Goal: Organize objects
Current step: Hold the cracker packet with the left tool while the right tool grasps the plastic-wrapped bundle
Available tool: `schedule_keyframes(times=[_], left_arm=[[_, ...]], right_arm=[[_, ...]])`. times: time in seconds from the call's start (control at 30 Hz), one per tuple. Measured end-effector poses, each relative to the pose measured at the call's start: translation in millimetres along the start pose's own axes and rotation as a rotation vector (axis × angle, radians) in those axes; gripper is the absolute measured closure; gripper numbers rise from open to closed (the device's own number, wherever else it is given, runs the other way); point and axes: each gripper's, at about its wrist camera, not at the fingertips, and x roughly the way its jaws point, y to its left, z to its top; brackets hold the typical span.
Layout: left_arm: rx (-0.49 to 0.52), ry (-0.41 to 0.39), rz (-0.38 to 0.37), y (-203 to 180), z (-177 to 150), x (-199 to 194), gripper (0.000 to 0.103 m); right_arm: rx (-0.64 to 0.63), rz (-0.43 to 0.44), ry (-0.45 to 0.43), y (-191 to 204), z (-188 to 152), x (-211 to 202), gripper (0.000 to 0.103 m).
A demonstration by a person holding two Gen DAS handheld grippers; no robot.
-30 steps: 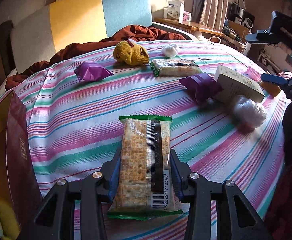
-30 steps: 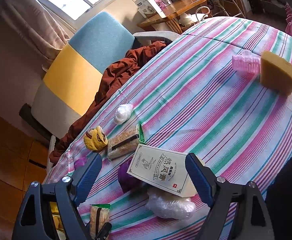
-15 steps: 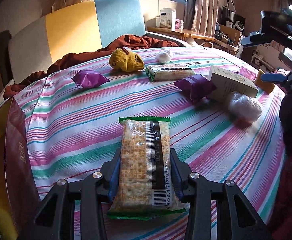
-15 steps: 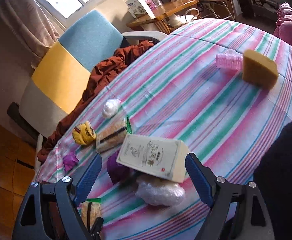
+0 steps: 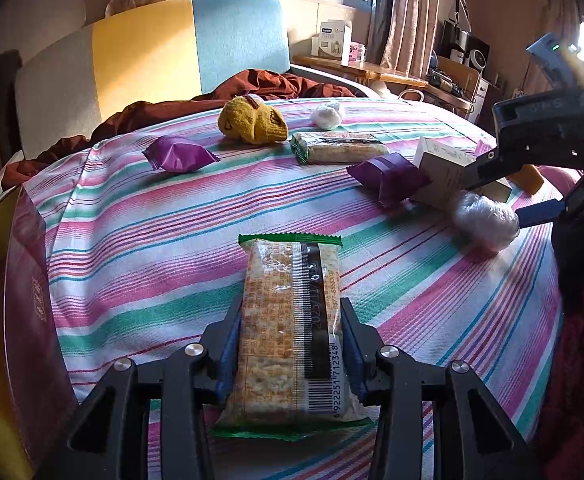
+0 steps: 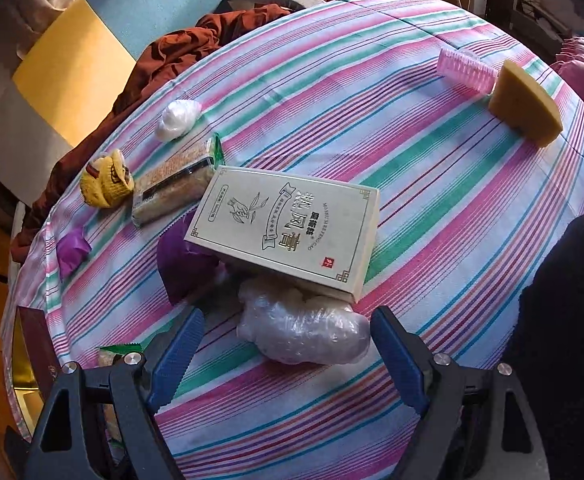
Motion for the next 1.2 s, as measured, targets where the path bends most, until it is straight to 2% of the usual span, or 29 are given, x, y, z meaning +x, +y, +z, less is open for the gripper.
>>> schedule_keyframes(times=[0.07, 0.1, 0.17, 0.2, 0.33, 0.43, 0.83, 1.2], left_arm=[[-0.004, -0.001, -0.006, 0.6, -0.5, -0.4, 0.058], [-0.005, -0.001, -0.008, 0.8, -0.7, -0.6, 0.058], [-0.005, -0.001, -0.011, 1.2, -1.2, -1.0, 0.058], [-0.006, -0.002, -0.013, 1.3, -1.2, -1.1, 0.058], [-0.010, -0.003, -0.020, 2.8, -1.6, -1.6, 0.058], [-0.010, -0.003, -0.020, 2.9, -1.4, -1.5, 0.058], [0.014, -0.003, -0.008, 1.2, -3.4, -3.3, 0.058], [0.026, -0.001, 0.010, -0.7, -3.5, -4.2, 0.059]], right_arm=[[-0.007, -0.012, 0.021, 3.1, -0.2, 8.9, 0.020], [-0.011, -0.022, 0.035, 4.6, -1.4, 13.2, 0.035], [-0.056, -0.027, 0.049, 12.4, -5.0, 16.5, 0.042], [-0.091, -0.031, 0.046, 17.7, -7.3, 15.6, 0.043], [-0.236, 0.042, 0.079, 41.2, -22.4, 17.3, 0.044], [-0.296, 0.067, 0.089, 52.7, -30.0, 20.6, 0.046], [-0.368, 0.039, 0.064, 60.8, -31.4, 23.0, 0.060], [-0.403, 0.020, 0.053, 63.9, -31.7, 24.0, 0.063]])
